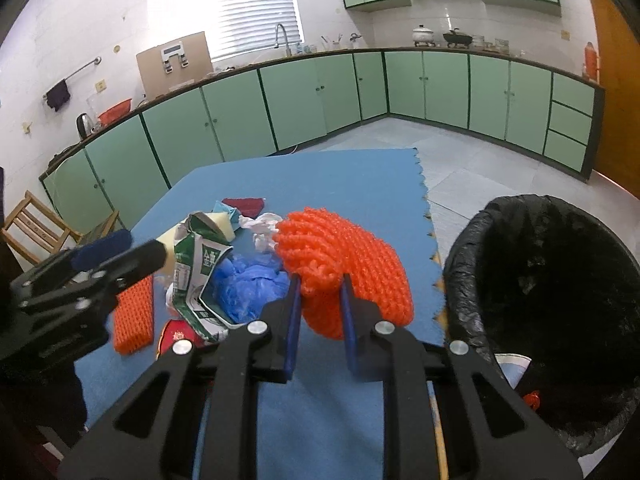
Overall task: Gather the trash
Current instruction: 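Grasp the milk carton with the left tool while the right tool grasps the orange foam net, then move both tools over the bin and release the carton and foam net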
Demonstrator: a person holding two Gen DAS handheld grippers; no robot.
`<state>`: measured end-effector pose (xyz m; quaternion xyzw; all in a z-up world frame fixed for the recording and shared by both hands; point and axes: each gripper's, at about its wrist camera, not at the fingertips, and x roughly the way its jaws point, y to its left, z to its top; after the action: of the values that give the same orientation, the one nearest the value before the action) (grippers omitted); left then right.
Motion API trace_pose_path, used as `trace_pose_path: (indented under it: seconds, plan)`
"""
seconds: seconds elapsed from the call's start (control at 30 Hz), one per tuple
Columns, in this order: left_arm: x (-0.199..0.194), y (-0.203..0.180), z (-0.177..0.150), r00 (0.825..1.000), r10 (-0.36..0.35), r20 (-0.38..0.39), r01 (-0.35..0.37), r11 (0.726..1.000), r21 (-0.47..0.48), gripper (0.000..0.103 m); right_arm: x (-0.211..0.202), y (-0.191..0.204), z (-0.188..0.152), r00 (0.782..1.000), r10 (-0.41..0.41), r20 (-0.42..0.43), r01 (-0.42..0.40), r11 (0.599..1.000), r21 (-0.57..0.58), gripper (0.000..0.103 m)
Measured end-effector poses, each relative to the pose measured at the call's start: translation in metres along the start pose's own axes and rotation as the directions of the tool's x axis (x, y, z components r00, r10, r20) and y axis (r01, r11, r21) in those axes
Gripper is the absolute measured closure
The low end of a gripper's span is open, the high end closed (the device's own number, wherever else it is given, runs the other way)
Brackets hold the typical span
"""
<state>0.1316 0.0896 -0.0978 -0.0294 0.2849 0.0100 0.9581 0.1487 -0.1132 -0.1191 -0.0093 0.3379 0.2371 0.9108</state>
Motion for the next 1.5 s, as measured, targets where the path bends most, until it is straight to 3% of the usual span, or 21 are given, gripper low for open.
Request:
trace_pose_path:
  seconds: [0.2,0.4,0.9,1.27,1.5]
  plan:
    - [0.021,-0.013,0.0,1.0,-0.006,-0.028,0.007,1.0,0.025,0.083,-0.008,-0.009,-0.003,1.0,-0.005,0.01,0.005,1.0,0.018,0.086]
    - [0.024,-0.018,0.004,0.999,-0.018,-0.027,0.019,0.999,0.032,0.096,-0.017,-0.011,-0.003,1.0,-0.012,0.022,0.012,0.999,0.031,0.086]
    - [-0.02,-0.025,0.029,0.993,-0.099,0.059,0.098,0.995,0.019,0.097,-0.074,-0.017,0.023,0.99,-0.039,0.138,0.032,0.998,0.047,0.086]
    - [-0.052,-0.043,0.061,0.971,-0.201,0.128,0.2,0.98,0.021,0.097,-0.122,-0.038,0.034,0.972,-0.08,0.222,0.065,0.995,0.072,0.086]
    - [-0.051,-0.074,0.065,0.959,-0.255,0.122,0.25,0.967,0.059,0.097,-0.146,-0.068,0.027,0.958,-0.147,0.247,0.122,0.986,0.115,0.086]
